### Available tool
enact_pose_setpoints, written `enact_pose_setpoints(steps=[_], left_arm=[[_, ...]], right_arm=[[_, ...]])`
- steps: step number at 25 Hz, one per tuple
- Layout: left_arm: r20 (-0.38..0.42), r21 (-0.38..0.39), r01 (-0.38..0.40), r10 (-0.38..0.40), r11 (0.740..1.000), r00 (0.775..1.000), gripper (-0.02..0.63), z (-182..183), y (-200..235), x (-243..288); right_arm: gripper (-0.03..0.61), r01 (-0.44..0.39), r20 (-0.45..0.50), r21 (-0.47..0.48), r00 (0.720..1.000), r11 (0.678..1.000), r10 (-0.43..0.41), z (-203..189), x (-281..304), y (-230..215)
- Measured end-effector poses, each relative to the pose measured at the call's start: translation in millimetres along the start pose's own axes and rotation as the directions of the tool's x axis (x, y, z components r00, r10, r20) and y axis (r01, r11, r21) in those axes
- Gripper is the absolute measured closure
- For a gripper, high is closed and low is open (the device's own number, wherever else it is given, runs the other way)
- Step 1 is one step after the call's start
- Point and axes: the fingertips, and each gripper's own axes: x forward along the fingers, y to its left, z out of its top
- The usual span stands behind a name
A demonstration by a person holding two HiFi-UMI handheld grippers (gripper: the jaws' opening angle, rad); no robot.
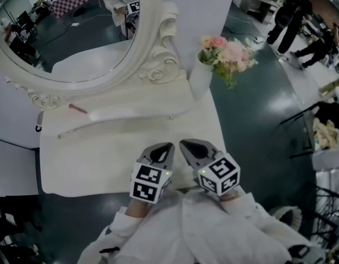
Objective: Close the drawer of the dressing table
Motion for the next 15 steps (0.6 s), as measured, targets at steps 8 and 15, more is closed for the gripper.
enact_pose_setpoints(steps=[8, 15], left_arm=[[-0.016, -0.021, 0.016, -0.016, 1.000, 1.000, 0.603, -2.6, -3.8, 0.0], [-0.015, -0.023, 0.024, -0.024, 0.999, 1.000, 0.603, -2.9, -5.4, -1.8]], right_arm=[[0.572, 0.001, 0.001, 0.002, 1.000, 1.000, -0.001, 1.0, -3.2, -1.2], [0.572, 0.014, 0.010, 0.011, 1.000, 1.000, -0.014, 0.8, -6.0, -0.6]])
